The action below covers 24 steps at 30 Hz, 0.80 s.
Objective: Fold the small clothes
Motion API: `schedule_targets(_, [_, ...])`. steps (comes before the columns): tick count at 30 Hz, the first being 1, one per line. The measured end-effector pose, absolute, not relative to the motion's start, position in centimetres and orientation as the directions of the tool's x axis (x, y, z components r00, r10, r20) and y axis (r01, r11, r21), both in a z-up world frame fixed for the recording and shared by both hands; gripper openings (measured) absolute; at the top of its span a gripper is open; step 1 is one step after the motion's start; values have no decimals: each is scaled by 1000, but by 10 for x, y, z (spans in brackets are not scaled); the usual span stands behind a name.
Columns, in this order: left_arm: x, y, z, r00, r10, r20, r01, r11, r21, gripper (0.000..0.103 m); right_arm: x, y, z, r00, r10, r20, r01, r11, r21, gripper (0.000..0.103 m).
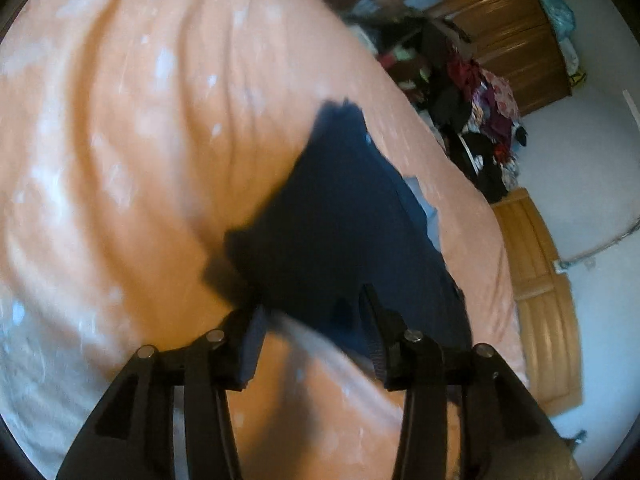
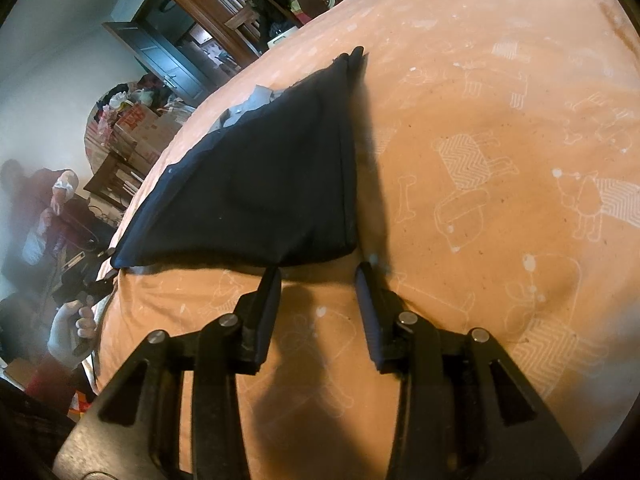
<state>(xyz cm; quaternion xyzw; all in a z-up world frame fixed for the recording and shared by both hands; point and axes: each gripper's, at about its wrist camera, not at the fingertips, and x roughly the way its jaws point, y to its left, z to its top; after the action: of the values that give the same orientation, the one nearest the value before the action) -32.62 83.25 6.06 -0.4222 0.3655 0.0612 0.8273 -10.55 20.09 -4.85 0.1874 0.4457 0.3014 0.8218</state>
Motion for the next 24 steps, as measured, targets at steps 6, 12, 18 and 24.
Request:
schedule_targets(6, [-319,826,82,754,-93,-650,-384,740,-552,42,-105,200,-49,418,672,-611,-327,739,589,38])
schedule_targets(12, [-299,839,62,708,-117,-697,-426,717,-552,42,-106,199,-49,418,677,-605,-328,734,595,38])
schedule_targets(18, [-295,856,40,723,-164,-671,-438,643,-628,45,-106,199,-49,419,677,-605,-328,735,594,38])
schedule_targets(24, [-279,851,36,712,-145,-687,-431,682,-591,53,-107,209,-38,424,608,-672,-318,794,517,39])
